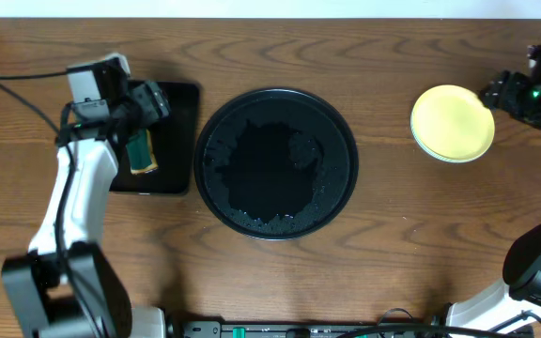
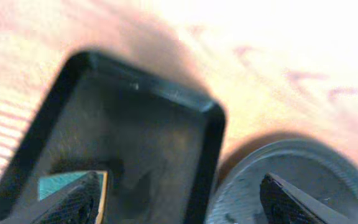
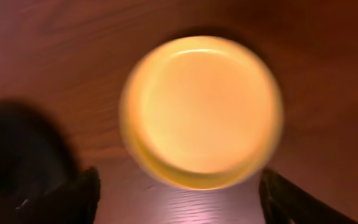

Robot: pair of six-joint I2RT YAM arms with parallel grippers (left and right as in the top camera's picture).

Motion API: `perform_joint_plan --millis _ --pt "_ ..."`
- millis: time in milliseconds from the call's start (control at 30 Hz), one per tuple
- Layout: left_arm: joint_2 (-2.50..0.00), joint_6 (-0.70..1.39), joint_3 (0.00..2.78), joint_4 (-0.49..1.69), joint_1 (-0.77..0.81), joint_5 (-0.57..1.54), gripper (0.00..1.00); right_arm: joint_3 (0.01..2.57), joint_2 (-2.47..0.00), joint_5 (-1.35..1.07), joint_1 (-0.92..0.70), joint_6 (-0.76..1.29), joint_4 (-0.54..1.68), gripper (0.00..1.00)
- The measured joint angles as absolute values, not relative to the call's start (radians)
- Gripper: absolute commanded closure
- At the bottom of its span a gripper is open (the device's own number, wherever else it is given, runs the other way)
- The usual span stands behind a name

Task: Clean dirty plates on tray and stack at the side
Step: 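Carry the yellow plate right and stack it on the green plates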

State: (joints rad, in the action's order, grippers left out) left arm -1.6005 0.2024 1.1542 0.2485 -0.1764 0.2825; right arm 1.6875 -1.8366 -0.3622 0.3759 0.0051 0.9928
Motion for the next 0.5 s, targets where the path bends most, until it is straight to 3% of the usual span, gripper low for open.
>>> perform_joint_plan --millis 67,133,167,500 --pt "-1.568 0.202 1.154 0.245 -0.176 0.282 0.17 1.687 -1.837 -0.424 0.355 -0.013 1.01 0.15" --pt "-1.559 0.202 1.154 0.245 -0.176 0.282 0.17 1.687 -1.837 -0.464 0.325 -0.035 1.03 0.01" --pt "-1.56 0.202 1.154 0.247 -0.176 0.282 0.09 1.687 -1.837 -0.477 0.306 -0.049 1.04 0.01" --pt "-1.563 0.205 1.154 0.254 -0.176 0.283 0.09 1.687 -1.837 -0.492 0.14 -0.067 1.063 0.01"
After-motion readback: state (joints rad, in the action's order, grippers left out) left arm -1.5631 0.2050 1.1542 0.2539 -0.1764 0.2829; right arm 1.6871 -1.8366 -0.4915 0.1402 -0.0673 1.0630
